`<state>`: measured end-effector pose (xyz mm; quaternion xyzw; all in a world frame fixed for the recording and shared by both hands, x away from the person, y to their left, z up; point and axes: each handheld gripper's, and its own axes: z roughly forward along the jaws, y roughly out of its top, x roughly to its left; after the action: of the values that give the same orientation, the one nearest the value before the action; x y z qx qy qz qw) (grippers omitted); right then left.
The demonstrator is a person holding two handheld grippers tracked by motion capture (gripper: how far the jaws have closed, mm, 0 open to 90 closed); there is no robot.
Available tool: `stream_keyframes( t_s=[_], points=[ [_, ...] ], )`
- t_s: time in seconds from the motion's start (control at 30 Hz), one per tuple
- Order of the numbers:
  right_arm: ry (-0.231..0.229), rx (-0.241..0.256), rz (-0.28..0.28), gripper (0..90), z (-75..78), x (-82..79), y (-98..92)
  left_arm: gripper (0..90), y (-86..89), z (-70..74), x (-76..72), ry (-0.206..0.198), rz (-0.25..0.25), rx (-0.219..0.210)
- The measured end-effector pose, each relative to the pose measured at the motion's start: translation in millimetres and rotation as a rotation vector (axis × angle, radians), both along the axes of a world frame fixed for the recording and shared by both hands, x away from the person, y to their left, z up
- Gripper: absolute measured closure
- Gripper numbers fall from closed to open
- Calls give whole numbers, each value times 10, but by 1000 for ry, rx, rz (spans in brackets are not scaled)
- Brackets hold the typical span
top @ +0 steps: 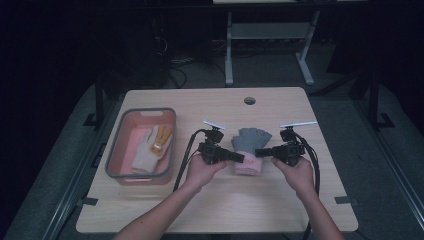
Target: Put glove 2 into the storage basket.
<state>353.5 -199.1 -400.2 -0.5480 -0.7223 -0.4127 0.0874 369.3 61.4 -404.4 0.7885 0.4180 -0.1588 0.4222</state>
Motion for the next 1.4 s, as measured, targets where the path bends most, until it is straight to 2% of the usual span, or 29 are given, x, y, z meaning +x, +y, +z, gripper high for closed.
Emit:
stream_keyframes(
  t_s=[0.7, 1.4],
  points=[
    [-23, 21, 43, 757, 182, 125, 288, 691, 335, 193, 21, -30, 33, -9],
    [-50, 36, 81, 754, 338, 236, 518, 692, 593, 338, 48, -50, 64, -22]
  ],
)
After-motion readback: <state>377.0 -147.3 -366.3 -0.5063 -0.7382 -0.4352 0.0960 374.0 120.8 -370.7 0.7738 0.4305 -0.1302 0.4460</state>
